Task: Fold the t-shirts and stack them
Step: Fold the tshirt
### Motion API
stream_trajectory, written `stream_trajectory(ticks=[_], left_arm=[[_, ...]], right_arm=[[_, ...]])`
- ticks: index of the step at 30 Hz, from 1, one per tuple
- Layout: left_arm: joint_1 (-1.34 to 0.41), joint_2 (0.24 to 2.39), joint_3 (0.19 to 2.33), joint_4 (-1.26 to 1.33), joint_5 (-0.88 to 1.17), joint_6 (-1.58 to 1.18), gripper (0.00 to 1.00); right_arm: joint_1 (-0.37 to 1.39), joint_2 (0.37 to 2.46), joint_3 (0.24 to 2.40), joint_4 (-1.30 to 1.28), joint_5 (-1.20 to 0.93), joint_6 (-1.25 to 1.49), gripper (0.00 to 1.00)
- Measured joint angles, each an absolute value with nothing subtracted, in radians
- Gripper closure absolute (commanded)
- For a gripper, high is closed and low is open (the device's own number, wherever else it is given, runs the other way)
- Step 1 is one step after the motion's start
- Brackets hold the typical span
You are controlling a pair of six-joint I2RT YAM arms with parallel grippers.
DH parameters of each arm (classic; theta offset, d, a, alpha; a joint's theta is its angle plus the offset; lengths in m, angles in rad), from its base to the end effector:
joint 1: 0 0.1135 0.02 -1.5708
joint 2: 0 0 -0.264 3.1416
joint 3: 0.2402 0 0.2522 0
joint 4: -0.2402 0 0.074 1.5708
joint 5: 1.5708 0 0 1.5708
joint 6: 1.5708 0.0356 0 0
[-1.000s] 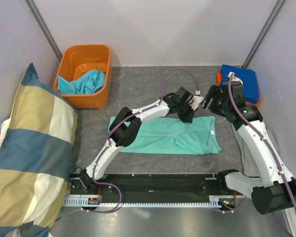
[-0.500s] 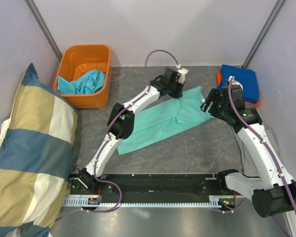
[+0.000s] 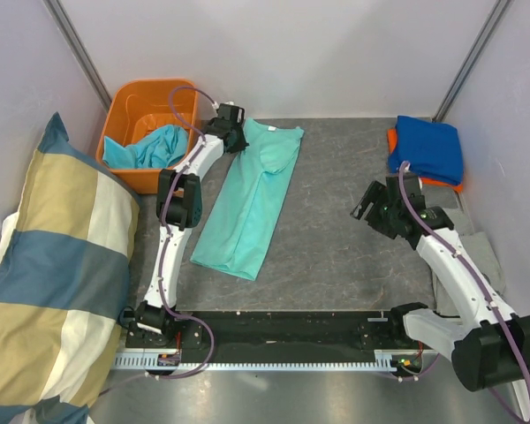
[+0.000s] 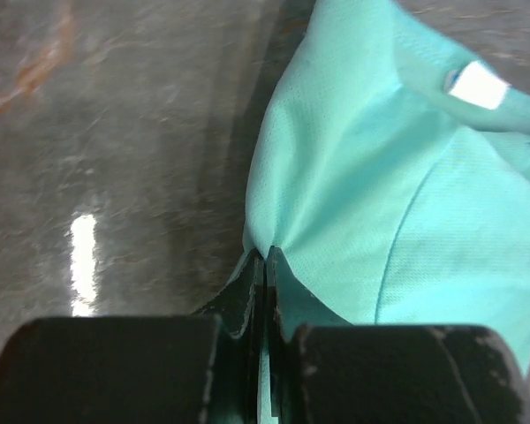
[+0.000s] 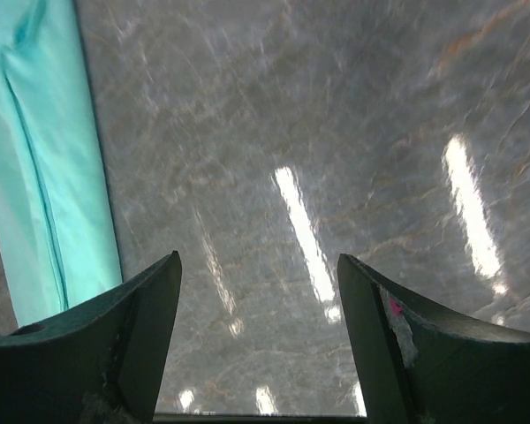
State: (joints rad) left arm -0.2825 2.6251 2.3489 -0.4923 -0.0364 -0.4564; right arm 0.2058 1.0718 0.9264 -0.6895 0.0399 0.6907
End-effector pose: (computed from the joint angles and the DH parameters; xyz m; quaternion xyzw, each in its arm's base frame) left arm 0.5577 -0.1605 0.1586 -0.0870 0.9164 -0.1254 0.3701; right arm 0.2140 0.0432 0.2880 0.2309 0.9039 0.1391 0.3322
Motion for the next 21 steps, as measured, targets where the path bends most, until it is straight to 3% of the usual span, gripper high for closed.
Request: stream_trajectory(ticks=[14,15,16,18,19,20,21], left_arm=[[-0.310,2.566,2.231,-0.456,-0.101,-0.491,0.98],[-0.310,2.563,2.224,-0.455,-0.104,-0.491,0.94],[-0.310,2.560,2.218,-0.453,-0.104,-0.491,0.71],[-0.309,2.558,2.211,-0.447,-0.104,-0.490,0.48],[-0.308,2.556,2.206,-0.442,-0.103,-0.490,0.09],[-0.308,2.550,2.201,-0.431,-0.104,-0.501,0.00],[-0.308,2.544,2.195,-0.433,-0.104,-0.494,0.00]], right_arm=[[0.418,1.188,0.704,-0.372,-0.125,0.914,0.21],[0.424,1.215,0.693,-0.336,-0.133,0.928,0.21],[0.430,1.244,0.688,-0.307,-0.138,0.941,0.21],[0.442,1.307,0.686,-0.247,-0.146,0.960,0.21],[0.448,1.335,0.686,-0.219,-0.149,0.967,0.21],[0.456,1.374,0.686,-0.184,-0.153,0.974,0.21],[0.463,1.403,0.687,-0.163,-0.157,0.979,0.21]])
